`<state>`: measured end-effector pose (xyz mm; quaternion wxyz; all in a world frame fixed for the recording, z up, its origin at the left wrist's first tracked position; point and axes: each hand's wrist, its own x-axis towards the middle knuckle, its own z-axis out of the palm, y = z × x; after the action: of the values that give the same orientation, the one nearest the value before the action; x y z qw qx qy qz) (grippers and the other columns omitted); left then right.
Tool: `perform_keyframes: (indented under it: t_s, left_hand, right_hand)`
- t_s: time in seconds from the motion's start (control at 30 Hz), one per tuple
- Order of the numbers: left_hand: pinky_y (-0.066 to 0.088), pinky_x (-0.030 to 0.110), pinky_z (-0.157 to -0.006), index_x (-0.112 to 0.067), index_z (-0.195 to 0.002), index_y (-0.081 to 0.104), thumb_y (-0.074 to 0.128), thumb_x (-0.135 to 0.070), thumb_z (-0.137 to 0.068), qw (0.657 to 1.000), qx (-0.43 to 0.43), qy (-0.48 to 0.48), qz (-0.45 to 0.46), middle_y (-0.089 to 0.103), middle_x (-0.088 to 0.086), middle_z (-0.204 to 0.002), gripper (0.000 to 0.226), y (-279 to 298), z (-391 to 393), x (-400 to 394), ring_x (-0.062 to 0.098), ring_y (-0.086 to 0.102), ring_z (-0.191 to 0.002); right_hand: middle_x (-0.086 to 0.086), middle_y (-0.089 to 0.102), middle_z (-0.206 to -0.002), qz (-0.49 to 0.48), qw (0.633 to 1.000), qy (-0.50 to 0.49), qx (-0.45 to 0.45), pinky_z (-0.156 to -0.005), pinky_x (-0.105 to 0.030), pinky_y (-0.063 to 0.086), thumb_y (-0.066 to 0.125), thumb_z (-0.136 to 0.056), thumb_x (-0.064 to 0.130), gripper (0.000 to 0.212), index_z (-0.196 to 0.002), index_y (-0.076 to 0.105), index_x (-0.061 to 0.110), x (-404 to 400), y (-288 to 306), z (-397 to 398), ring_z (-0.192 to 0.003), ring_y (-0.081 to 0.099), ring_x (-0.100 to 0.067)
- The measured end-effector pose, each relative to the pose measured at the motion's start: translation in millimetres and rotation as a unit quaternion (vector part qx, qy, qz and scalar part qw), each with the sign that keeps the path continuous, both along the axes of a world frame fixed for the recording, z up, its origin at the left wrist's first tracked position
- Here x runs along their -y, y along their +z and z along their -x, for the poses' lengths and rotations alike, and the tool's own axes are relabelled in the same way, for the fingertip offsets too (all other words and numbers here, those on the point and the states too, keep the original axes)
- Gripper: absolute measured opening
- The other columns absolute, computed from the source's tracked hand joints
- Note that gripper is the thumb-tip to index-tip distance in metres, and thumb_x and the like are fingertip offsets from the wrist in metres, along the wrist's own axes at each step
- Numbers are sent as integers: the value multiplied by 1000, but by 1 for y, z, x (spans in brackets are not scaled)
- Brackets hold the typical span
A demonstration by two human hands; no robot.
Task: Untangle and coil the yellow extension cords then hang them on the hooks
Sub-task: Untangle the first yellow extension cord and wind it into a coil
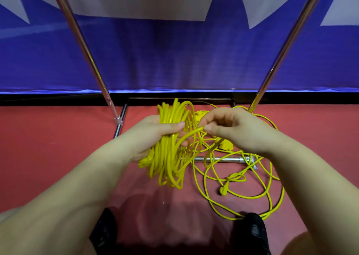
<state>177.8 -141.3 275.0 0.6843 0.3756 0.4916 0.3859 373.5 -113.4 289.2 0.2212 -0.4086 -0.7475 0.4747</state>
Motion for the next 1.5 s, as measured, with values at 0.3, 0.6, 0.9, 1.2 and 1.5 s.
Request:
perform_keyframes:
  t_s: [0.3,0.6,0.9,1.2,1.5]
  left_hand:
    - [53,22,-50,-9,-76,60,62,-6,-74,998,-19,-61,-16,64,2,-59,3,-5,-9,4,12,60,-49]
    - [53,23,-53,-7,-75,60,57,-4,-84,999,-1,43,-28,63,1,-57,10,-2,-2,-9,10,60,-49]
    - [54,22,-48,-5,-76,60,55,-3,-87,998,-6,57,-26,66,0,-56,11,-1,-8,-9,8,62,-49]
    - [55,27,-46,-7,-68,68,52,-10,-89,997,52,45,31,69,9,-61,27,3,-9,-7,16,66,-49]
    - [56,30,-59,-10,-78,66,54,-10,-86,1000,16,3,-5,70,10,-69,14,-2,-14,-6,19,68,-60]
  right_hand:
    - [1,61,-76,-42,984,-71,155,-73,-29,46,58,-88,38,24,-89,63,15,0,-8,3,-74,56,-16]
    - [5,66,-80,-43,972,-73,219,-49,-15,36,49,-96,27,10,-88,56,28,-2,-7,-13,-51,49,0]
    - [2,57,-74,-113,978,-125,126,-68,-23,42,60,-88,30,11,-86,66,21,-7,-5,-22,-68,52,-10]
    - [17,57,-58,-50,968,-199,-147,-57,-10,44,58,-90,18,14,-78,63,23,-1,16,-21,-57,51,4]
    - [-2,50,-72,38,997,-59,15,-70,-32,41,60,-88,35,19,-73,63,24,5,1,-9,-69,45,-14]
